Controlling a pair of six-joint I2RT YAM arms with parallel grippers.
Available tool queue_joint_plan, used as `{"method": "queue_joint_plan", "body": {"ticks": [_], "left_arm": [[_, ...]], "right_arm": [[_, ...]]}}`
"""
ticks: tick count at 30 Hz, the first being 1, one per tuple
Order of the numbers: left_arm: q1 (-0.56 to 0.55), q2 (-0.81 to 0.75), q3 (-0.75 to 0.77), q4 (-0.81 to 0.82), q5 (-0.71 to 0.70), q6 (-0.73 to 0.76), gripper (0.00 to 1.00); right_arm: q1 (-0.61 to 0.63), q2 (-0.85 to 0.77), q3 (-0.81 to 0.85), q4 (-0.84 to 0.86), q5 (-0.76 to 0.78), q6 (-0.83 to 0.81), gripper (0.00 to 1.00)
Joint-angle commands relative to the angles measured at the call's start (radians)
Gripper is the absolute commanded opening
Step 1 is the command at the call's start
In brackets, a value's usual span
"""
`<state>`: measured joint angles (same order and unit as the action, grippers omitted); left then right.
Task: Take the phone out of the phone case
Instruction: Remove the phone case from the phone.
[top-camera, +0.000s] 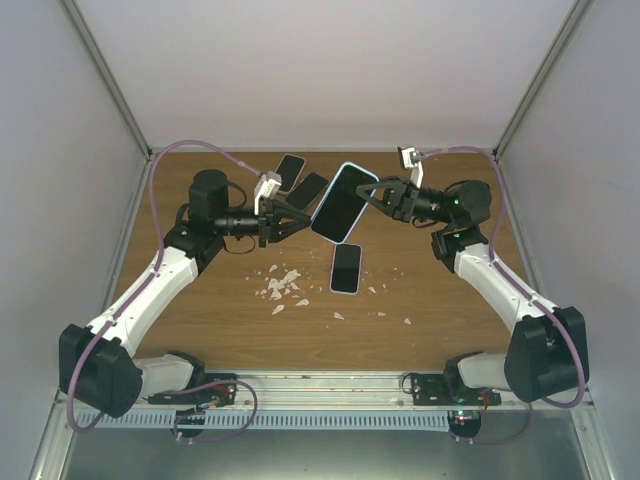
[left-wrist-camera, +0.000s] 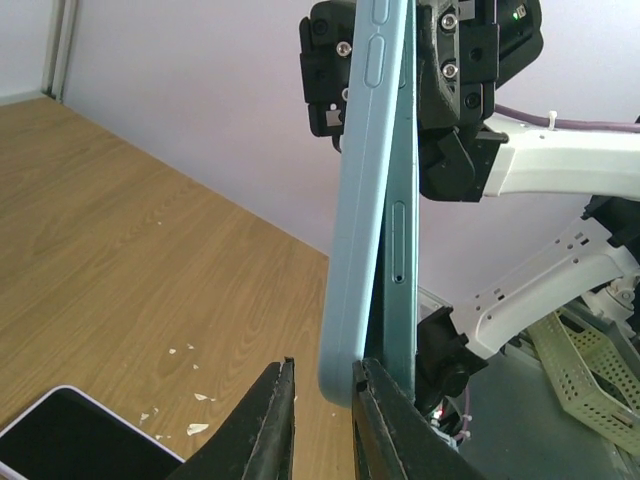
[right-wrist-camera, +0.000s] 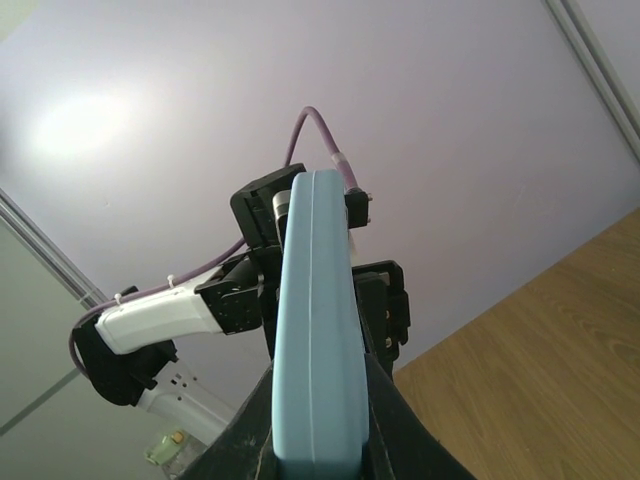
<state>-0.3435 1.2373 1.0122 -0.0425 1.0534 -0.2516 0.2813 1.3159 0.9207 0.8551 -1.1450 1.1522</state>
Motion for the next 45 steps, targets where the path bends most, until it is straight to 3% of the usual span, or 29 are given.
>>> {"method": "queue_joint_plan", "body": {"ticks": [1,9,17,32,39,45], "left_arm": [[0.004,0.051,0.001,-0.035,-0.119,0.008,0.19],[-0.002,0.07,0.0,0.006,-0.071,-0.033,0.24],[-0.001,0.074,0.015,0.032,-0.038,-0.052,0.29],[0.0,0.08,0.087,0.0,-0.009,0.008,0.33],[-0.002,0.088,0.107,-0.002,0.021,0.027,0.36],[-0.023,0.109,0.179,-0.072,0.058,0.11,0.37]], "right_arm": [[0.053,-0.025,0.004,0.235,-0.043,0.143,0.0],[0.099,-0.01,-0.006,0.3,-0.055,0.169,0.0],[0.129,-0.004,-0.023,0.261,-0.074,0.122,0.01],[0.198,-0.012,-0.036,0.064,-0.154,-0.07,0.0],[0.242,-0.012,-0.008,-0.159,-0.201,-0.263,0.01],[0.256,0.0,0.101,-0.563,-0.238,-0.575,0.01]]}}
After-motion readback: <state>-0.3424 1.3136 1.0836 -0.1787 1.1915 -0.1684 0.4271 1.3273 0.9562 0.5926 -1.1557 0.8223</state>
